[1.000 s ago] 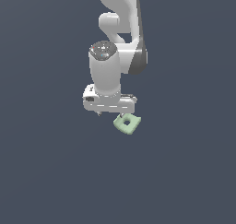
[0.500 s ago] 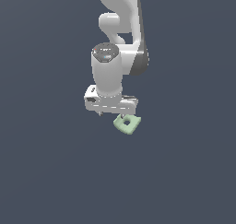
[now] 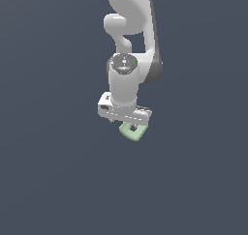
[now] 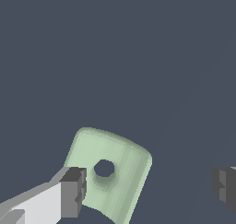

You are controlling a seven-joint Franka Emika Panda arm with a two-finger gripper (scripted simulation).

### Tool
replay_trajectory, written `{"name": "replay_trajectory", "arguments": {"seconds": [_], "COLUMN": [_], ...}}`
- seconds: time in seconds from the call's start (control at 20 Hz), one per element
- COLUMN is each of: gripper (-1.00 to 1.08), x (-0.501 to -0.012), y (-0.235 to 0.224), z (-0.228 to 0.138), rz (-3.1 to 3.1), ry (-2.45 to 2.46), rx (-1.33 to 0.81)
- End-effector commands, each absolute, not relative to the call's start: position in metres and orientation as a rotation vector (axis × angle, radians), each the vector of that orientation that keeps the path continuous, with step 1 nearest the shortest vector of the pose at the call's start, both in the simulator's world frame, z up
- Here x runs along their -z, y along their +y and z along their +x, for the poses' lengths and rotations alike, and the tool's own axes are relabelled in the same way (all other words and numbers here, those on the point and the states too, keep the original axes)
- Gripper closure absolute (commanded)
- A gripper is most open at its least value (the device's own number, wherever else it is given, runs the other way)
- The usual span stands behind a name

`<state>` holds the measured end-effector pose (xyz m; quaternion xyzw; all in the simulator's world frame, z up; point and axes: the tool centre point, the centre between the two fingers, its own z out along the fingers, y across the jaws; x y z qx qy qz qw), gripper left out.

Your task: Pick up the object and move it to a goal position.

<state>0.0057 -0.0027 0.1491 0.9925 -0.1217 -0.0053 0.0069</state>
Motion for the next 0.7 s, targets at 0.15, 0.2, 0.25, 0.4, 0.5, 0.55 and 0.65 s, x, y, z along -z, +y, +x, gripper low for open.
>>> {"name": "replay_trajectory", "arguments": {"seconds": [0.15,0.2,0.25,0.4,0.5,0.55,0.65], "gripper": [-1.0,-1.0,-1.0,-1.0,-1.0,-1.0,-1.0], "x": [-0.132,-0.129,-0.126,-0.116,-0.11,-0.107,-0.101], "y": [0.018,0.022,0.026,0.038,0.045,0.049,0.057], "z": [0.004,0.004,0.003,0.002,0.0,0.0,-0.002], "rz": [3.061,3.052,3.043,3.014,2.993,2.983,2.961], "ry": [-0.509,-0.532,-0.556,-0.625,-0.67,-0.692,-0.736], "rx": [0.032,0.034,0.036,0.04,0.041,0.041,0.041]}}
